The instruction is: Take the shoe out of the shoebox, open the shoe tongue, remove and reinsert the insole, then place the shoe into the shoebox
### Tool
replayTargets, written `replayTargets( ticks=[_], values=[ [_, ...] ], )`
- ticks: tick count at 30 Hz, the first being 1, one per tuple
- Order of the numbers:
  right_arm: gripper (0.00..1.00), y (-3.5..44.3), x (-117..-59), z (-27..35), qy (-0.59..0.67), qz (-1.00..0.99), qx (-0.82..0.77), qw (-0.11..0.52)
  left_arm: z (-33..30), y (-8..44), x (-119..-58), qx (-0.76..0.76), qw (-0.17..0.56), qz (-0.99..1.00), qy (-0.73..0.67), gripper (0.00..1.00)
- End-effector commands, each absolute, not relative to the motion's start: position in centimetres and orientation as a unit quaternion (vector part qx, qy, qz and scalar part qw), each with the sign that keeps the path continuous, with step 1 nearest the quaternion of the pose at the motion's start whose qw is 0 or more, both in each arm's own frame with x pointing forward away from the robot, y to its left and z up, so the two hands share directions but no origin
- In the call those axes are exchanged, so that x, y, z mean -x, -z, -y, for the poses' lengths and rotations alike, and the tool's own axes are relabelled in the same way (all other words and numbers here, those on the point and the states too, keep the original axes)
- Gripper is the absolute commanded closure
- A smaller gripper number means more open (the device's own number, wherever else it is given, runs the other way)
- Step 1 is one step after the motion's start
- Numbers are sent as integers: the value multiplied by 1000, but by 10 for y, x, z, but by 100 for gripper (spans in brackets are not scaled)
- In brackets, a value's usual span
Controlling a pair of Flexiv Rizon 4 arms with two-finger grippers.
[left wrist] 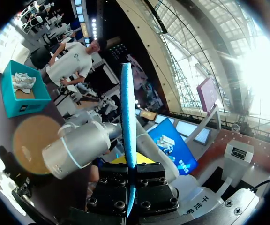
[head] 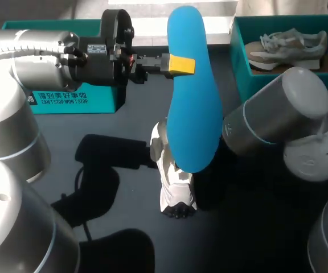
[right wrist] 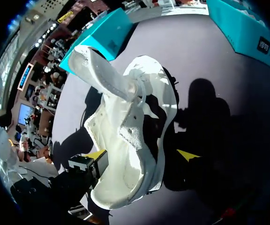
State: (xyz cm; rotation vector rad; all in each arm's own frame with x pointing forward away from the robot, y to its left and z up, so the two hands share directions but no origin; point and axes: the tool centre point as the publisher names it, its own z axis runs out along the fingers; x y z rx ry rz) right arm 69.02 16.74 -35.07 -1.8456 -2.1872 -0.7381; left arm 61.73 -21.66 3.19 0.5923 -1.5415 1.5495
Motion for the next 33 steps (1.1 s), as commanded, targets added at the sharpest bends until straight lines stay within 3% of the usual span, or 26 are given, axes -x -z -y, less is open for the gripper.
replayTargets(
  ticks=[1, 11, 21, 27, 33],
  values=[
    [0, 339, -688, -148, 278, 734, 603, 140, 215, -31, -615, -238, 424, 617, -619, 100],
    [0, 339, -688, -148, 278, 734, 603, 140, 215, -31, -615, -238, 424, 617, -619, 100],
    [0, 278, -697, -119, 362, 701, 566, 236, 215, -31, -615, -238, 424, 617, -619, 100],
    [0, 266, -702, -110, 408, 672, 541, 299, 215, -31, -615, -238, 424, 617, -619, 100],
    [0, 262, -704, -99, 424, 653, 545, 311, 215, -31, -615, -238, 424, 617, -619, 100]
  ],
)
